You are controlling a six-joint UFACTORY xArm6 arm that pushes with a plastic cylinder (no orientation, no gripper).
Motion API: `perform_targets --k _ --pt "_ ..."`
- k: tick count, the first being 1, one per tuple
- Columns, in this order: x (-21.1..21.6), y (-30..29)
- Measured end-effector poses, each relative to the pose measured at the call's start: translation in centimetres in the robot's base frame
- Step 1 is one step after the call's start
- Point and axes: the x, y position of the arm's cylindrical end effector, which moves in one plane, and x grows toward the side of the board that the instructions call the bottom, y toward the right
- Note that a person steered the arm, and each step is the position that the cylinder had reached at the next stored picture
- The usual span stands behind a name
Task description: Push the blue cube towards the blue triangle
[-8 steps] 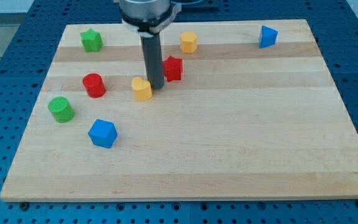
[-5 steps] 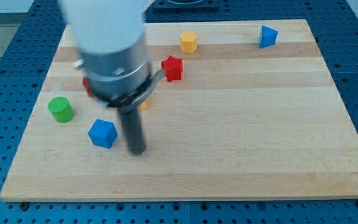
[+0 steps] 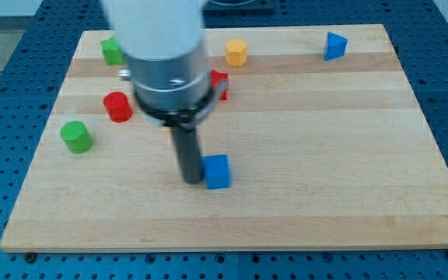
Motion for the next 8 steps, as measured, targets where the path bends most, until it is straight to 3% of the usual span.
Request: perform_targets --k 1,2,5,6,7,8 --pt "0.2 5.5" --pt "4.6 5.6" --pt "-8.1 16.6" --pt "-10.3 16.6" --pt "-2.4 15.0" --pt "-2.0 0.1"
